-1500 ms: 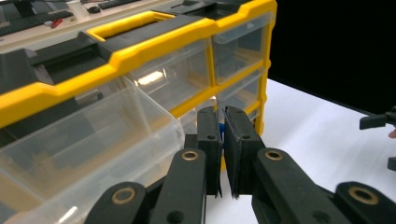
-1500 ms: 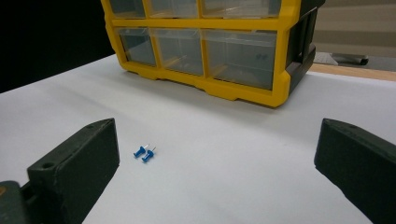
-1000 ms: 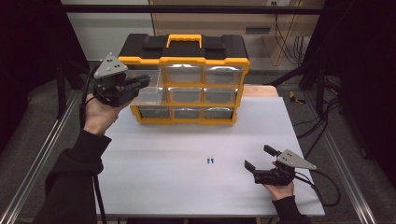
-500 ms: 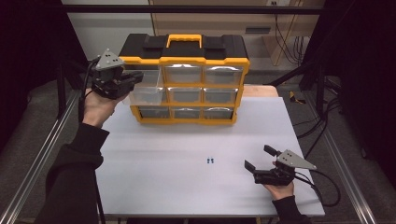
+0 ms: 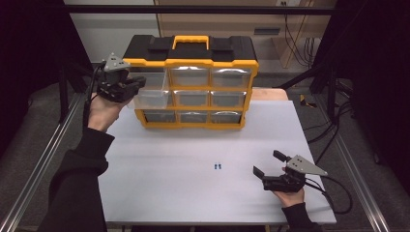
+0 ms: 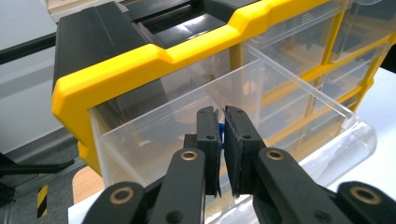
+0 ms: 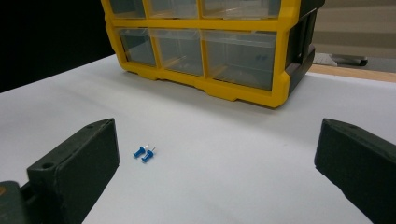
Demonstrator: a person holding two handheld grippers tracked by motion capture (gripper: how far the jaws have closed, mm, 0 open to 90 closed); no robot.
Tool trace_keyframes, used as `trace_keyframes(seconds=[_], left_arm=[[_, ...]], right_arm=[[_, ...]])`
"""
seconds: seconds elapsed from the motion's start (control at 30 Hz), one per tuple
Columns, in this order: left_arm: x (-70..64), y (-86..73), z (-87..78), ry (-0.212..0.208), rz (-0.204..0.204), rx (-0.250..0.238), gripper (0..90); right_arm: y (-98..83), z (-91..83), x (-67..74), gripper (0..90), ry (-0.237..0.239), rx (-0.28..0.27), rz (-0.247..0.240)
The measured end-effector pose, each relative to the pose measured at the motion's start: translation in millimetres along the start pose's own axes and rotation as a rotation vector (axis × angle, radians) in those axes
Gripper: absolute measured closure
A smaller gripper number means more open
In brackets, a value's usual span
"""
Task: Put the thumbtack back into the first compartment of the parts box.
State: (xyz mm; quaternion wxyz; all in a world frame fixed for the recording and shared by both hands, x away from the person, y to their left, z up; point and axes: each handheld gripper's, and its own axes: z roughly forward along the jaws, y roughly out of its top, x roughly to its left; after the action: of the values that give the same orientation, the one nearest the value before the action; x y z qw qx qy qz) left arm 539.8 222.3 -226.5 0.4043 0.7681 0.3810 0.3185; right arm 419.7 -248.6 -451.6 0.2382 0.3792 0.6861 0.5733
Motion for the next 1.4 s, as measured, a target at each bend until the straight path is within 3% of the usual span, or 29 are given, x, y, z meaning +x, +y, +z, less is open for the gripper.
trace_keyframes(seconds=[0.03,0.07,0.2,0.23,0.27,0.37,0.43,0.53,0.67,0.77,1.1,1.4], left_arm=[[-0.7,0.0,0.3,0.003,-0.007,0.003,83.3],[-0.9,0.2,0.4,0.004,-0.008,0.011,81.4],[-2.4,1.8,-2.6,0.002,-0.029,-0.018,72.1],[-2.5,2.3,-4.6,-0.007,-0.042,-0.039,70.0],[-3.0,3.2,-7.9,-0.018,-0.055,-0.066,67.5],[-6.6,4.9,-18.5,-0.042,-0.072,-0.128,57.8],[-10.9,4.0,-26.2,-0.065,-0.071,-0.168,48.4],[-19.8,-0.6,-35.0,-0.114,-0.076,-0.212,42.3],[-33.5,-12.4,-45.1,-0.152,-0.042,-0.239,31.8],[-42.7,-24.0,-48.2,-0.182,-0.045,-0.266,25.1],[-68.9,-63.1,-38.4,-0.205,-0.027,-0.313,9.5],[-93.4,-99.7,-9.2,-0.237,-0.067,-0.279,5.3]], right_arm=[[0.2,-0.4,1.1,0.8,0.009,-0.003,0.018],[-0.2,-0.8,-0.8,0.7,0.003,0.004,-0.008],[-0.1,-0.4,0.0,0.7,0.001,0.002,0.002],[0.2,-0.3,1.1,0.7,0.010,-0.005,0.018],[-0.3,-0.6,-0.8,0.7,0.002,0.002,-0.009],[0.1,-0.3,-0.3,0.7,-0.002,-0.001,0.002],[0.2,-0.5,-0.1,0.7,-0.003,-0.002,0.001],[0.3,-0.7,-0.2,0.7,-0.003,-0.002,0.001],[0.2,-0.5,0.0,0.7,-0.003,0.000,0.003],[0.4,-0.9,0.1,0.7,-0.005,-0.002,0.001],[0.5,-1.6,-0.1,0.7,-0.003,0.001,0.001],[0.4,-1.5,0.2,0.7,-0.005,-0.001,0.002]])
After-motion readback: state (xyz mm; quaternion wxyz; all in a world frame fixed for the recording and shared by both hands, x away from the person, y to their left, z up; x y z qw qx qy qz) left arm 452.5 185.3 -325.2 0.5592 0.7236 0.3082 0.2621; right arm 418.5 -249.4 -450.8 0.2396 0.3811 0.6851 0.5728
